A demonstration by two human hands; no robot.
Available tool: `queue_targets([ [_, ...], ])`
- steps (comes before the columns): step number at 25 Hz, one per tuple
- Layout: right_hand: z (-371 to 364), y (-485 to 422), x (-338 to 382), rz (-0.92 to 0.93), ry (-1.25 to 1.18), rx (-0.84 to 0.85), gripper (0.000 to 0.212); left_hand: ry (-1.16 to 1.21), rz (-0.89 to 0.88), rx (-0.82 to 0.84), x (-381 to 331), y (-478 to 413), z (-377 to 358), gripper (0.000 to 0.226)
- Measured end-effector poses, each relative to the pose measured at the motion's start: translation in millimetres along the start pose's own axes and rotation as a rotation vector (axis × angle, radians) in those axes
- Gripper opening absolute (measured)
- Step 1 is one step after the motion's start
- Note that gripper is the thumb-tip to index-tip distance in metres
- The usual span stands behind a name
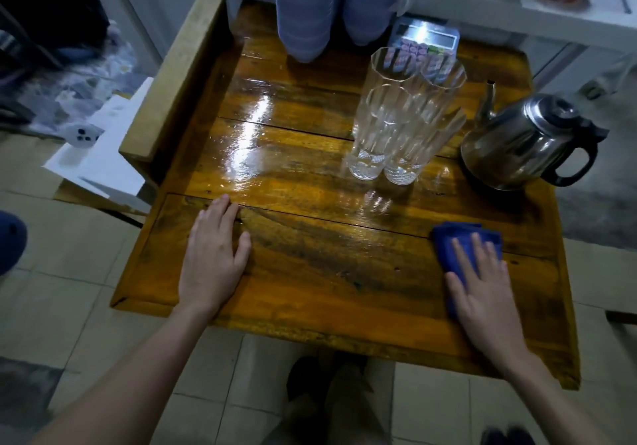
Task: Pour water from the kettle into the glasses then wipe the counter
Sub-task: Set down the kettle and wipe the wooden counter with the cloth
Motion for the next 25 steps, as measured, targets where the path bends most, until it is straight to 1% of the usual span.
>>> queue_targets([
  [2, 4.0, -17.3, -1.4, -0.109, -0.014, -0.046, 0.064, 0.008, -0.007, -0.01, -1.0, -1.3, -0.2, 0.051],
  [3, 3.0, -23.8, 9.3, -0.141, -0.021, -0.062, 0.064, 0.012, -0.008, -0.02, 0.2, -1.0, -0.3, 0.05],
  [4, 0.7, -26.9, 24.7, -0.148, -0.02, -0.068, 0.064, 0.025, -0.011, -0.03, 1.2, 0.0, 0.2, 0.048],
  [5, -2.7, -27.4, 45.9, -0.116, -0.008, -0.069, 0.065, 0.061, -0.014, -0.039, 3.6, 2.1, 1.2, 0.047],
  [8, -19.9, -16.6, 127.8, 0.099, 0.049, -0.047, 0.063, 0.206, -0.031, -0.057, 11.1, 2.0, 6.1, 0.042],
  [10, -34.7, 0.7, 185.8, 0.239, 0.069, -0.038, 0.061, 0.113, -0.079, -0.009, 18.5, 4.8, 8.2, 0.043],
  [12, -47.6, 24.8, 229.6, 0.386, 0.081, -0.024, 0.059, -0.024, -0.103, 0.035, 32.4, 9.5, 11.6, 0.051],
  [14, -58.3, 49.2, 243.8, 0.555, 0.079, 0.042, 0.056, -0.092, -0.049, 0.052, 53.5, 15.0, 17.9, 0.056],
  [16, -59.0, 60.1, 226.0, 0.687, 0.114, 0.081, 0.054, -0.113, -0.026, 0.075, 66.1, 20.2, 20.2, 0.058],
  [17, -56.6, 58.7, 209.0, 0.711, 0.133, 0.077, 0.054, -0.113, -0.024, 0.076, 67.6, 21.8, 21.2, 0.058],
  [19, -49.2, 47.0, 167.6, 0.668, 0.162, 0.049, 0.056, -0.096, 0.001, 0.047, 67.7, 22.4, 22.3, 0.058],
  [22, -34.8, 33.2, 120.3, 0.495, 0.147, 0.052, 0.059, -0.087, 0.037, 0.02, 68.0, 22.7, 24.4, 0.06],
  [25, -35.2, 27.0, 126.9, 0.384, 0.143, 0.032, 0.061, -0.082, 0.071, 0.024, 71.0, 22.3, 24.3, 0.064],
])
Point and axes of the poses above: each hand's wrist, its own y-axis away from the middle knuckle, its own z-axis out of the back of the hand, x = y × z, the point moved 6 cm from there along -y, towards the middle knuckle, and after that the axes turned 14 degrees about -z, right-handed, at the moved point
